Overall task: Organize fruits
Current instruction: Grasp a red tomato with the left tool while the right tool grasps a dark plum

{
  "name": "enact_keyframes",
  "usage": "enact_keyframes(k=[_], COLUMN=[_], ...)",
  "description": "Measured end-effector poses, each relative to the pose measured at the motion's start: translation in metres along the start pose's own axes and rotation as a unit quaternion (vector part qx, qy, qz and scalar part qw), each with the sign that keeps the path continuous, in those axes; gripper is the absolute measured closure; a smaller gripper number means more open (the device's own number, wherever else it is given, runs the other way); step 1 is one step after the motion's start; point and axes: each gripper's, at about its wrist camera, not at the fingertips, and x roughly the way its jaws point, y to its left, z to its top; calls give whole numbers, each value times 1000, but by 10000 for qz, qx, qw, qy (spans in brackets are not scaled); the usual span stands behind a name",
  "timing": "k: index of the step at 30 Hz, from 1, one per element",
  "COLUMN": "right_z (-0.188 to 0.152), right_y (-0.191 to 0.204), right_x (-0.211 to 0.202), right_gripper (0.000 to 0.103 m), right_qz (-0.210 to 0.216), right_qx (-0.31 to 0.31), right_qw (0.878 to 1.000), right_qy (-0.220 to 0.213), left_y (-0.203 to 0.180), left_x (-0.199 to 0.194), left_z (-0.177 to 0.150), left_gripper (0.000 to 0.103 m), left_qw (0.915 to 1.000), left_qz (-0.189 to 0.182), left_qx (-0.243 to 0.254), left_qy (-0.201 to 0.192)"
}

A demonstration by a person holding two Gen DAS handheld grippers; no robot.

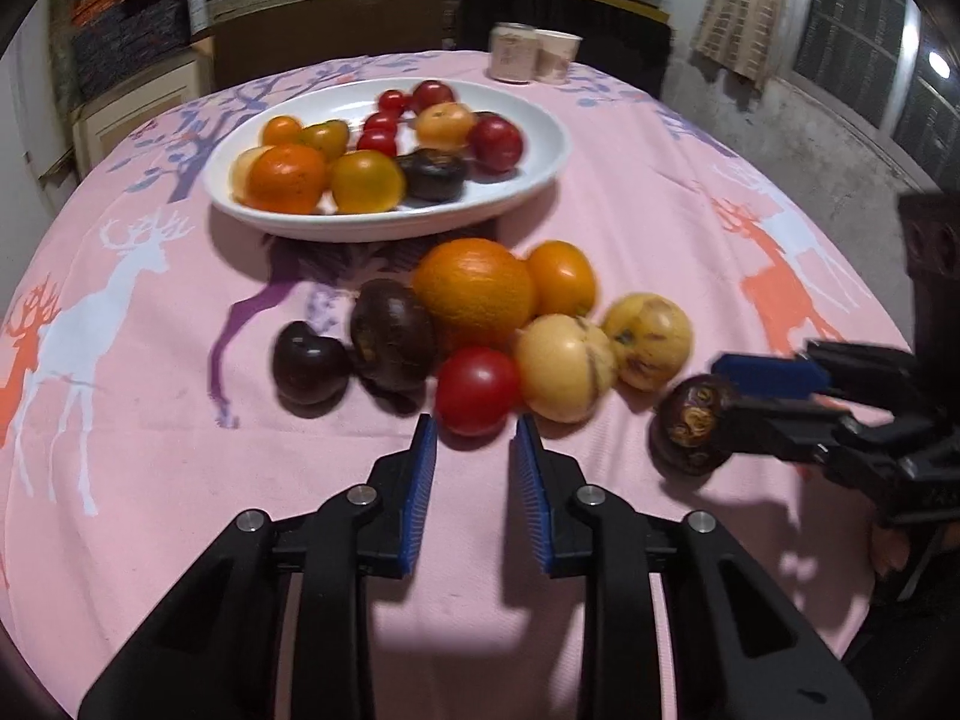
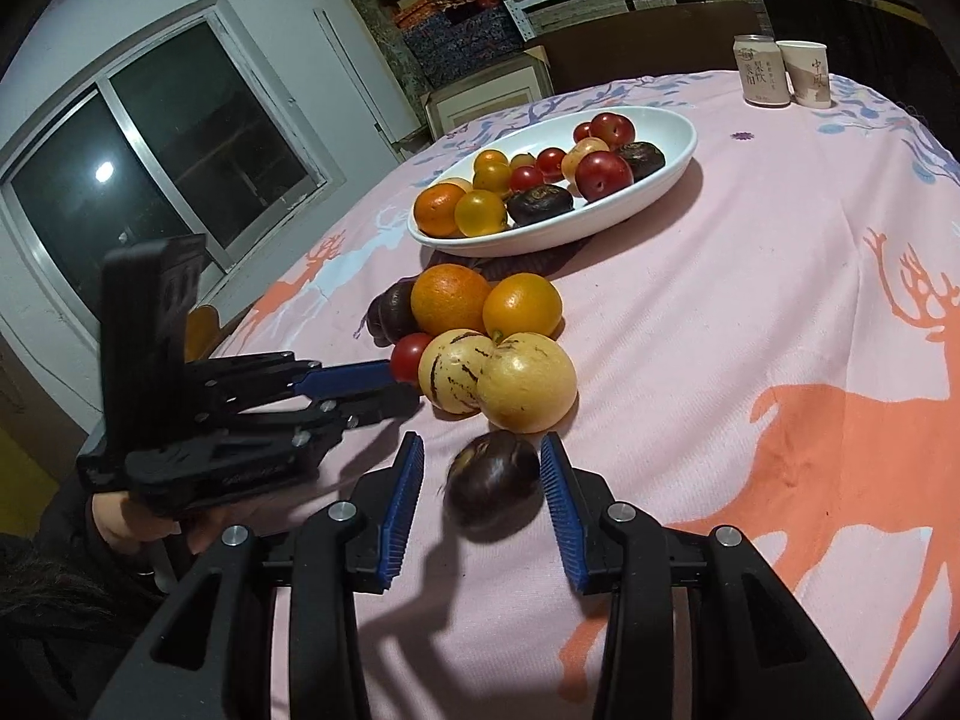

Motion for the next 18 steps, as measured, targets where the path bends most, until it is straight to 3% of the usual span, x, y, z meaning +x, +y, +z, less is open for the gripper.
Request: enact_keyframes(k=[2, 6, 10, 14, 18], right_z=[-1, -1, -2, -3, -3], right_y=[0, 0, 1, 3, 2], right_x=[-1, -2, -1, 1, 1], right_gripper=[61, 61, 61, 53, 53], right_qz=[32, 57, 39, 16, 1], right_qx=[1, 0, -14, -83, -69], right_qw=[10000, 10000, 10000, 9999, 9999], right_qy=[-19, -36, 18, 110, 128], left_y=[4, -5, -8, -7, -8], left_x=[-2, 2, 16, 21, 21], left_z=[4, 11, 16, 20, 20], left_gripper=[65, 66, 69, 67, 69], left_qw=[9999, 9997, 9996, 9997, 9996], left_qz=[38, 150, -105, 1, -7], left_qx=[-69, 153, 244, 227, 278], left_qy=[-93, -154, 117, 40, 31])
